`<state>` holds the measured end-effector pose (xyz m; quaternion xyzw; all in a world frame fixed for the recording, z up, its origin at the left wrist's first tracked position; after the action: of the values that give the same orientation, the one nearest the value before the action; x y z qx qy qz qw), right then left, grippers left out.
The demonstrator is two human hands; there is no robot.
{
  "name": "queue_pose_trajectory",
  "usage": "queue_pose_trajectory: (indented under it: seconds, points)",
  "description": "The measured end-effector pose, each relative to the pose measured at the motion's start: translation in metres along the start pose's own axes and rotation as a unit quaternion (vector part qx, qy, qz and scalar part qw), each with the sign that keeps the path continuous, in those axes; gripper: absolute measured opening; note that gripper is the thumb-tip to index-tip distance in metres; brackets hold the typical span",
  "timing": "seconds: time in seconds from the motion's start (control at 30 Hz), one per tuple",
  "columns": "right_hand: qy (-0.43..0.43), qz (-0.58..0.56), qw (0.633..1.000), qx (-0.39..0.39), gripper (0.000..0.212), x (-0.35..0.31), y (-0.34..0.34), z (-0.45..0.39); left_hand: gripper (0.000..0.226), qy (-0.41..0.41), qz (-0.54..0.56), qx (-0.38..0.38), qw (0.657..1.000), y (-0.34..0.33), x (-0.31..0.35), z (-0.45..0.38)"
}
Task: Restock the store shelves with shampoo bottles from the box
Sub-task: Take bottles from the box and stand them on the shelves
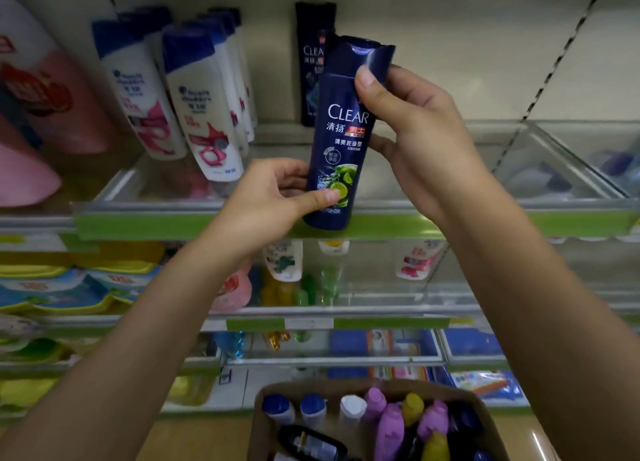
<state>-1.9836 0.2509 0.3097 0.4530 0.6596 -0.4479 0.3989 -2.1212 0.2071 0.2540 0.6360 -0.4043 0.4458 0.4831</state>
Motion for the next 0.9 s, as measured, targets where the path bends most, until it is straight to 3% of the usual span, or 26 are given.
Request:
queue_pose_trajectory:
  seconds: [0.2,0.63,0.9]
  points:
    - [0.026,0.006,0.999,-0.019,0.013,-0.01,-0.018,-0.031,0.023,-0.014,-0.008,0.018,1.0,0.013,0.008,-0.032]
    - [0.05,0.056,0.997,-0.005,0.022,0.013,0.003,-0.055,0.034,0.003,-0.026,-0.009,1.0,-0.018,-0.013,-0.068]
    - [0.105,0.147,0.983,0.009,0.033,0.02,0.025,-0.086,0.035,-0.02,-0.058,0.025,0.998,-0.046,-0.019,-0.108]
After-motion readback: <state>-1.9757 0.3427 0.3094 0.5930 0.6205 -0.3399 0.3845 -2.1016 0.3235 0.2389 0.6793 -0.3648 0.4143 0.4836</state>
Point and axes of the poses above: each hand's wrist, its own z-axis away from the middle knuckle, its own y-axis out of the back of the hand, x = y × z, the point moved 7 cm from there along -z, towards the middle knuckle, and after that the axes turned 9 degrees about x, right-handed, at the moved point
